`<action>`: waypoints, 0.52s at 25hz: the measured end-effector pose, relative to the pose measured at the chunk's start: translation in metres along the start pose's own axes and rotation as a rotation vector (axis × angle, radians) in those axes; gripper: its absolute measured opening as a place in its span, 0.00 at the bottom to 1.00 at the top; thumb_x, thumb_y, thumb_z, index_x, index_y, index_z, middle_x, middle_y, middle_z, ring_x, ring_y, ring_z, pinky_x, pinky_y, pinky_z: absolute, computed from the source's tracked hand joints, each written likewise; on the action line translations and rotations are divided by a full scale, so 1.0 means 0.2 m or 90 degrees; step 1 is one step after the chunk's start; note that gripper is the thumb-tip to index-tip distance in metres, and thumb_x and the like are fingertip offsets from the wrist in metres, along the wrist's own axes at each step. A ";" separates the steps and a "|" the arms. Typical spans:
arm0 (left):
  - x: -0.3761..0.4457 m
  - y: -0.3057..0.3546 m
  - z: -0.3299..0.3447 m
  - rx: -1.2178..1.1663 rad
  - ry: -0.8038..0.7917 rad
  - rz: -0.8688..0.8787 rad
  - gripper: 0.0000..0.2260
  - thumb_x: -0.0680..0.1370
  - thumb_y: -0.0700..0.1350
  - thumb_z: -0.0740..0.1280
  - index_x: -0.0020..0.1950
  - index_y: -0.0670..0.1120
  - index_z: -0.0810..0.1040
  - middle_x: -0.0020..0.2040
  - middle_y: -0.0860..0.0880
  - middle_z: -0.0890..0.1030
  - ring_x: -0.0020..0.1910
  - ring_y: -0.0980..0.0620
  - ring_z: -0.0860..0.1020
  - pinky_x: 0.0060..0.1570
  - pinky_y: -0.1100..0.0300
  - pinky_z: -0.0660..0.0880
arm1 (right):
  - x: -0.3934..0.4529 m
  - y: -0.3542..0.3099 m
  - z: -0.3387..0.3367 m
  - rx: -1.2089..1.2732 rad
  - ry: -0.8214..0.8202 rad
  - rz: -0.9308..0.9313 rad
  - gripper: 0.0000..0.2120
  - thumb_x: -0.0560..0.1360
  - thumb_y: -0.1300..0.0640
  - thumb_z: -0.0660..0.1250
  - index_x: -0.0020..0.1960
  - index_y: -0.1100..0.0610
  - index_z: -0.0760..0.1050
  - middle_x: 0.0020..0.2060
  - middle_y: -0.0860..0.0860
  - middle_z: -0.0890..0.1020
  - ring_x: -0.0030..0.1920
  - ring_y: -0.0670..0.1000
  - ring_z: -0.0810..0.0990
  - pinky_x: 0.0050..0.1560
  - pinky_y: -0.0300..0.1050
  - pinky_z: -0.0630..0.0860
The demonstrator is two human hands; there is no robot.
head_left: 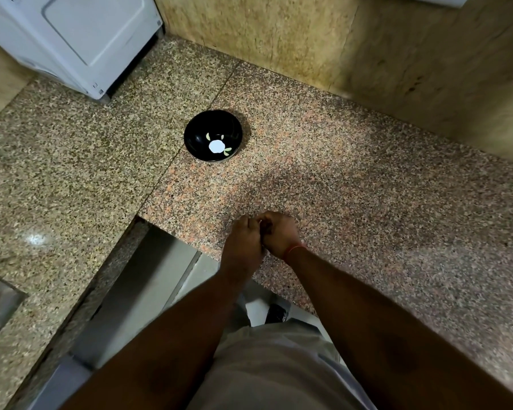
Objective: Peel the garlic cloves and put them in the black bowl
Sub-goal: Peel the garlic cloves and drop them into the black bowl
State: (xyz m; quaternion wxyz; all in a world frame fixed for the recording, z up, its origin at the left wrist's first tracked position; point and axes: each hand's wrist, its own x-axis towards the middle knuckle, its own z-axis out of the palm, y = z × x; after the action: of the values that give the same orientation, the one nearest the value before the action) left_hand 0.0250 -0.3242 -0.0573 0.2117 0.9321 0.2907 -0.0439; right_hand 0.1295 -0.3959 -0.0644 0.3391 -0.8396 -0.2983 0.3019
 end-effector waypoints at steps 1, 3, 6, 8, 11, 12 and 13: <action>0.00 0.00 -0.01 -0.002 -0.007 0.004 0.16 0.75 0.35 0.68 0.63 0.37 0.75 0.59 0.39 0.75 0.55 0.41 0.76 0.51 0.50 0.76 | 0.00 0.00 0.00 -0.004 -0.001 -0.005 0.11 0.73 0.66 0.68 0.51 0.56 0.85 0.46 0.54 0.87 0.46 0.53 0.84 0.49 0.45 0.80; -0.01 0.00 -0.03 -0.027 -0.011 0.017 0.16 0.74 0.35 0.69 0.62 0.37 0.76 0.59 0.39 0.76 0.52 0.40 0.77 0.50 0.48 0.76 | 0.00 0.01 0.01 -0.012 -0.006 -0.013 0.09 0.71 0.65 0.69 0.48 0.57 0.84 0.43 0.53 0.86 0.44 0.53 0.83 0.45 0.44 0.80; -0.01 -0.02 -0.04 -0.106 -0.003 0.028 0.14 0.73 0.33 0.70 0.59 0.36 0.78 0.56 0.39 0.77 0.47 0.39 0.79 0.47 0.48 0.77 | 0.01 0.03 0.01 -0.008 -0.019 -0.014 0.08 0.68 0.64 0.72 0.47 0.58 0.83 0.41 0.53 0.85 0.41 0.53 0.82 0.43 0.47 0.80; -0.01 -0.04 -0.02 -0.131 0.002 0.039 0.11 0.74 0.32 0.69 0.56 0.36 0.79 0.54 0.39 0.77 0.46 0.40 0.78 0.46 0.50 0.76 | 0.02 0.05 -0.01 -0.009 -0.025 -0.004 0.10 0.68 0.63 0.74 0.48 0.56 0.84 0.42 0.52 0.86 0.42 0.51 0.83 0.45 0.48 0.82; -0.01 -0.03 0.00 -0.120 0.007 0.026 0.08 0.76 0.33 0.67 0.54 0.38 0.80 0.52 0.42 0.77 0.43 0.44 0.76 0.44 0.49 0.76 | 0.02 0.04 -0.02 -0.023 -0.024 -0.013 0.10 0.70 0.65 0.73 0.49 0.55 0.85 0.43 0.51 0.86 0.42 0.49 0.83 0.45 0.45 0.82; -0.02 -0.02 0.01 -0.120 0.008 0.015 0.07 0.76 0.33 0.67 0.53 0.37 0.80 0.52 0.42 0.76 0.42 0.44 0.76 0.43 0.49 0.76 | 0.01 0.04 -0.02 -0.025 -0.022 -0.013 0.09 0.71 0.65 0.72 0.48 0.55 0.85 0.43 0.50 0.86 0.42 0.49 0.83 0.45 0.44 0.82; -0.02 0.00 0.01 -0.121 0.009 0.005 0.06 0.77 0.33 0.66 0.52 0.37 0.80 0.52 0.41 0.76 0.41 0.44 0.77 0.43 0.50 0.75 | 0.01 0.04 -0.02 -0.024 -0.022 -0.014 0.09 0.72 0.65 0.71 0.48 0.55 0.85 0.43 0.50 0.86 0.42 0.49 0.83 0.45 0.43 0.81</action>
State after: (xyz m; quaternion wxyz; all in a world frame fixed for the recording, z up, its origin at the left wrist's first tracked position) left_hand 0.0208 -0.3272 -0.0580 0.2975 0.9091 0.2915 -0.0089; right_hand 0.1352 -0.4004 -0.0690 0.3217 -0.8371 -0.3187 0.3068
